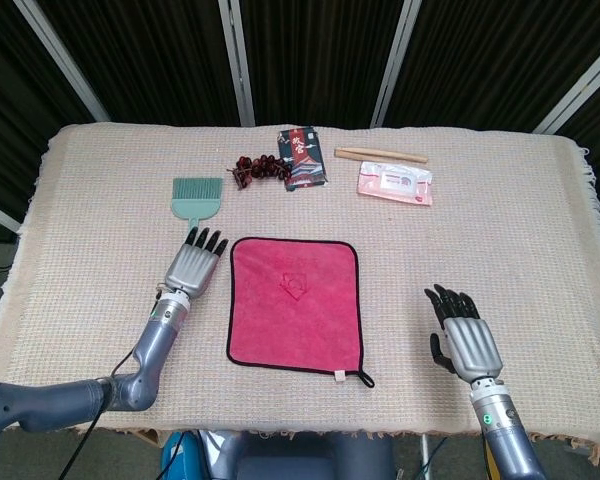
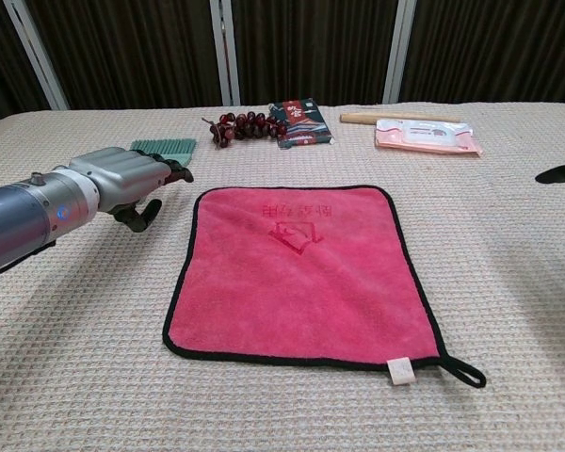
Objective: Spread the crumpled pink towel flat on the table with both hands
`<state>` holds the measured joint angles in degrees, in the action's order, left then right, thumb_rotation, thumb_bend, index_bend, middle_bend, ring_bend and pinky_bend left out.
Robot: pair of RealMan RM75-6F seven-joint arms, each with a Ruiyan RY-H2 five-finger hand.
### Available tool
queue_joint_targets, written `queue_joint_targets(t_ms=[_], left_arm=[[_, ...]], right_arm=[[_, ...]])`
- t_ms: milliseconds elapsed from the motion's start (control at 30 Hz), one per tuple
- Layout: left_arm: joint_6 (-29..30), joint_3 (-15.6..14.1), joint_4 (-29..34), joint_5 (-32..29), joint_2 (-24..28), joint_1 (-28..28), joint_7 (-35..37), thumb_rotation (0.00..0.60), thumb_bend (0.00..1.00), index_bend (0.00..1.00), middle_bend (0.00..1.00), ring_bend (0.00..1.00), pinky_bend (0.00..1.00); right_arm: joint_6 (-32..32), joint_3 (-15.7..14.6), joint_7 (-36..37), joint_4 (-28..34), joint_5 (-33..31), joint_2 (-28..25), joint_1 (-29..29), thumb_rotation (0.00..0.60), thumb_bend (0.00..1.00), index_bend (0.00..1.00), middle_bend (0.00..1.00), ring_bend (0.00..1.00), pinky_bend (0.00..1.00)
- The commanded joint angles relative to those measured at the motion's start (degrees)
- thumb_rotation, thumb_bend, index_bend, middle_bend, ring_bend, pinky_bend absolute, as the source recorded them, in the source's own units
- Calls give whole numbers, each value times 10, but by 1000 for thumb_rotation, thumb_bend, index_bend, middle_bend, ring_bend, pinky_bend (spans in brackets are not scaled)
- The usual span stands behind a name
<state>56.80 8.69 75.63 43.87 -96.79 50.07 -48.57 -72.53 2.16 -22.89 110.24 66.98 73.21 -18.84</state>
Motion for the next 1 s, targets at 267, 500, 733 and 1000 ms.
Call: queue_joint_targets(t_ms=[267,500,733,1000], left_arm=[[20,-35,128,105,57,-39,85,600,755,70,19,0,0],[41,-103,220,190,93,-77,106,600,756,69,19,0,0],[50,-149,256,221,112,-108,106,600,757,71,20,0,0],[48,-164,249,249,108,-127,125,600,760,73,21,0,0]], right_arm=[[0,2,2,2,5,0,2,600,620,0,0,0,0],[-3,2,6,8,13,-4,6,600,620,0,0,0,0],[-2,0,7,12,20,-6,8,600,620,0,0,0,0],[-4,0,10,14,28,-7,11,600,620,0,0,0,0]])
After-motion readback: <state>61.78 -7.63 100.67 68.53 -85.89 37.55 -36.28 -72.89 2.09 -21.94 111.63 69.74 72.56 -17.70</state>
